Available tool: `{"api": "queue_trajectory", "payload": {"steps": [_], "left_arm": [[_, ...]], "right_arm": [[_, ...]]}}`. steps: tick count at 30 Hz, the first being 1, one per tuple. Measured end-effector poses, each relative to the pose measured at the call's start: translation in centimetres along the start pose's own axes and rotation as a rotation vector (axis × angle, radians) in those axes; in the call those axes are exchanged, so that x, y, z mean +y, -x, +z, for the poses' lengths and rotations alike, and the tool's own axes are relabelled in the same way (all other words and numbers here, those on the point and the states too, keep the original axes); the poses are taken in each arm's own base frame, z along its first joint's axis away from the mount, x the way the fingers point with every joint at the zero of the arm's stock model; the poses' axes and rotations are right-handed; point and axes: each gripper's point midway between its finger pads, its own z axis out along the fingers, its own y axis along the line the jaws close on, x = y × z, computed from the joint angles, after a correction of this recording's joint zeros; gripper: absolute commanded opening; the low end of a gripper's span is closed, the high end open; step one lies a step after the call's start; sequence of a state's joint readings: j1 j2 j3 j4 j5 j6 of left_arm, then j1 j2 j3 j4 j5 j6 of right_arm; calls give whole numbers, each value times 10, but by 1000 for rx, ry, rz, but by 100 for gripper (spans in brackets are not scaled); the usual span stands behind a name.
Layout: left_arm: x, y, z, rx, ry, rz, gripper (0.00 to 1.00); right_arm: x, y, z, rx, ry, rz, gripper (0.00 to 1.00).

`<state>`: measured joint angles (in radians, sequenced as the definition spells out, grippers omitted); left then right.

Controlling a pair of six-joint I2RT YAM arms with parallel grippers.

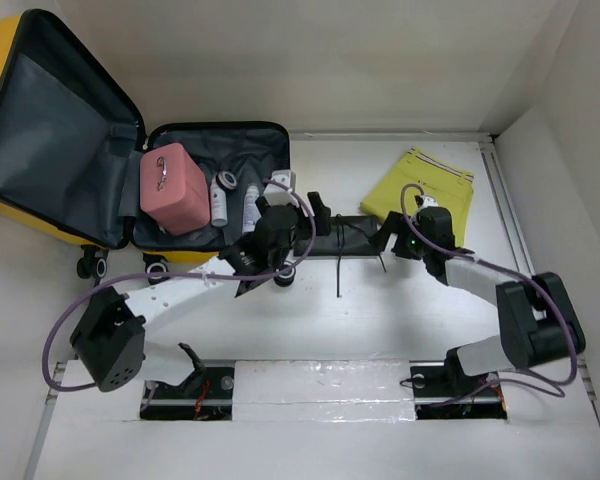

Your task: Pack the luggage

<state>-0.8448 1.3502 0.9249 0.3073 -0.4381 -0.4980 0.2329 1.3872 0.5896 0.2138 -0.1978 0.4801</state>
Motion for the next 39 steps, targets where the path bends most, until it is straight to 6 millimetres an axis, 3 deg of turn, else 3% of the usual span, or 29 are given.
{"api": "queue_trajectory", "payload": {"steps": [5,9,10,11,14,17,20,23,28,31,35,39], "left_arm": [[17,-22,-21,40,-34,7,91],[14,-16,-32,27,-72,4,91],[12,-12,-34,17,-82,2,91],[11,-8,-36,6,-89,0,91],[13,2,-46,-28,-105,-5,91],[17,11,-57,-65,-113,-10,91],[22,21,-69,-108,-117,-20,91],[26,37,-84,-165,-125,-43,91],[33,65,-112,-269,-144,-103,90],[43,77,-132,-341,-155,-154,90],[53,88,-153,-411,-157,-215,90],[59,98,-168,-461,-160,-263,90]], "right_arm": [[-5,-19,24,78,38,71,84],[8,-13,43,61,116,119,62],[9,-15,47,66,130,135,51],[10,-17,50,69,144,148,30],[7,-20,58,65,158,207,0],[8,-20,56,45,172,240,0],[16,-16,40,16,175,240,0],[48,14,2,-75,217,175,0],[129,93,-86,-335,370,24,0],[173,132,-123,-433,457,-30,0],[229,144,-133,-428,555,-86,0],[277,129,-107,-337,614,-132,0]]}}
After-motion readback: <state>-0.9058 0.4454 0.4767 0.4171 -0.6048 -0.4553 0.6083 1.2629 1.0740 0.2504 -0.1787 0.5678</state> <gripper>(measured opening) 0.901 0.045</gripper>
